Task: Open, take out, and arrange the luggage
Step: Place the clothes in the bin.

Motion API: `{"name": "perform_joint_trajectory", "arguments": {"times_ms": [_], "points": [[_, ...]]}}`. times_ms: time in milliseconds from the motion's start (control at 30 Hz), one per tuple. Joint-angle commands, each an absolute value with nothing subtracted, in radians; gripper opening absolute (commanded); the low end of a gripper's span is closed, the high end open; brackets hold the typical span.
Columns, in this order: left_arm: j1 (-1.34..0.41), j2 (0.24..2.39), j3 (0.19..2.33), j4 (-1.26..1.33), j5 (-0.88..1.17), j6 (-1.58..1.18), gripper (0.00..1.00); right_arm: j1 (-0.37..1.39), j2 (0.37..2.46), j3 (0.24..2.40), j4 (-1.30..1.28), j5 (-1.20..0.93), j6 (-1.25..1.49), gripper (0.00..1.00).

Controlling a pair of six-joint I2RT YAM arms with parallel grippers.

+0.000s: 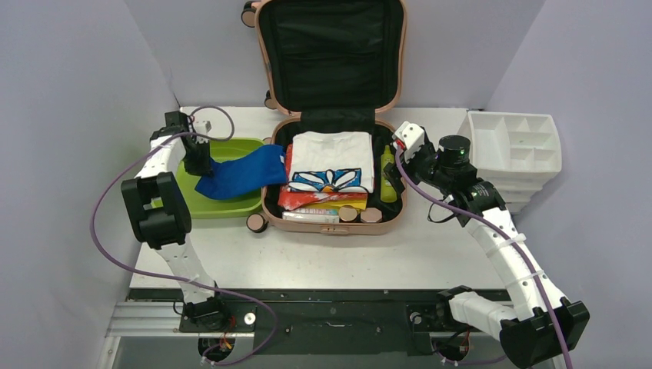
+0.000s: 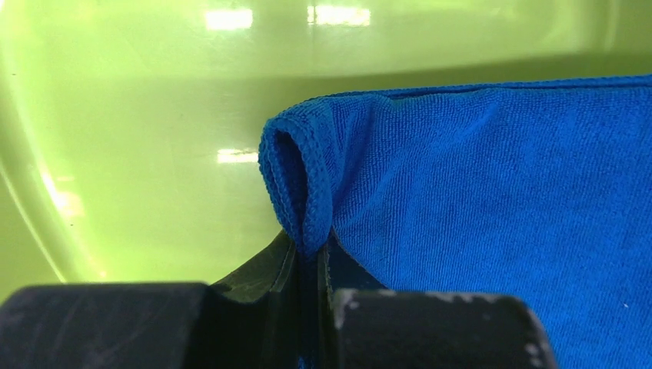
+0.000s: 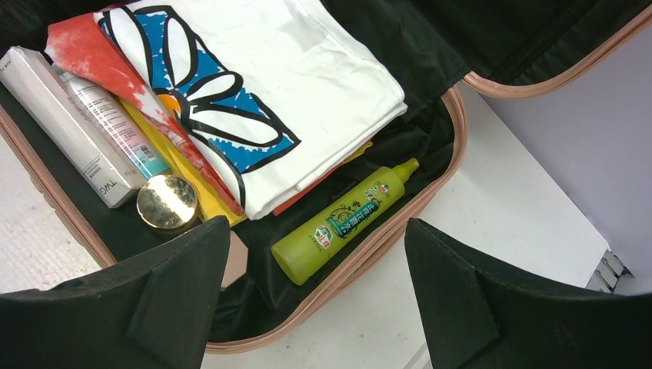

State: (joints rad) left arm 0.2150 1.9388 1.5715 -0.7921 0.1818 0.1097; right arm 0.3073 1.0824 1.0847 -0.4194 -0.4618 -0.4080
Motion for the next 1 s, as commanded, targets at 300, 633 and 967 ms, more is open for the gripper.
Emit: {"name": "perform_joint_trajectory", "arguments": {"times_ms": [300, 633, 967], "points": [[0.218, 1.962, 1.517, -0.58, -0.086, 0.193, 0.0, 0.302, 1.045, 1.075, -0.374, -0.506, -0.389, 0.79], [0.219, 1.929, 1.479, -0.534, -0.208, 0.168, 0.0, 0.302, 1.041, 1.072, -0.371, -0.514, -0.385, 0.79], [0.223, 1.87, 1.457, -0.487, -0.309, 0.145, 0.0, 0.302, 1.041, 1.067, -0.371, -0.522, -0.383, 0.79]]}}
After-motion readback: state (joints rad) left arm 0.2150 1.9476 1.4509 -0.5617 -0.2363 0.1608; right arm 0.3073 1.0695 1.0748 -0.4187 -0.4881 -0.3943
